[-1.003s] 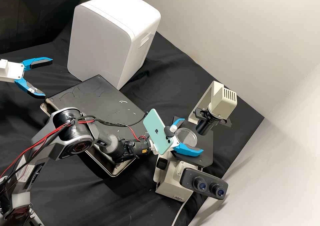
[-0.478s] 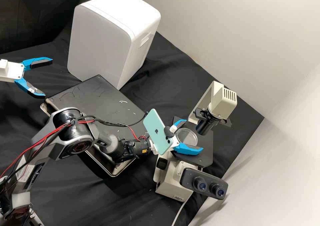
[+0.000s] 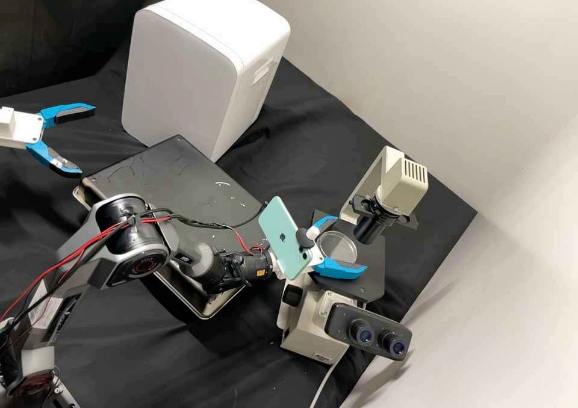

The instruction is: Place the petri dish on the bench

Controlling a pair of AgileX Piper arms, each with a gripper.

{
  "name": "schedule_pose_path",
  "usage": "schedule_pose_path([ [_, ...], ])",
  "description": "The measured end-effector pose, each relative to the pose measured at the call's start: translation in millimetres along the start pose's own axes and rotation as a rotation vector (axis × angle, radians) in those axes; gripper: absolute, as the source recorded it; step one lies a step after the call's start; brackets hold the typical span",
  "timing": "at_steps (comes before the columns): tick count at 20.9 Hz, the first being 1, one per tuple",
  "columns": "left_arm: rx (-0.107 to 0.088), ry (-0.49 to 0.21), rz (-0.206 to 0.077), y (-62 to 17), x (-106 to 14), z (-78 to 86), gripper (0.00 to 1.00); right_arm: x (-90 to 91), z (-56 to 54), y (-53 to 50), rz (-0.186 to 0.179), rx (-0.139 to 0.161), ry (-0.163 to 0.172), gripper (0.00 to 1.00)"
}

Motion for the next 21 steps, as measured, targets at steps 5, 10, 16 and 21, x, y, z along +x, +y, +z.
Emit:
schedule_pose_path([
  [5, 0.0, 0.0, 0.0, 0.0, 0.0, 0.0, 1.0, -5.6, 0.8, 0.4, 0.0, 0.012, -0.002, 0.0],
  [10, 0.0, 0.0, 0.0, 0.0, 0.0, 0.0, 1.0, -25.8, -1.3, 2.2, -0.021, 0.055, 0.008, 0.0],
  [16, 0.0, 0.0, 0.0, 0.0, 0.0, 0.0, 1.0, -62.9, -12.1, 0.6, -0.083, 0.107, 0.074, 0.0],
  [21, 0.0, 0.0, 0.0, 0.0, 0.0, 0.0, 1.0, -98.9, -27.4, -5.4, -0.151, 0.132, 0.151, 0.0],
])
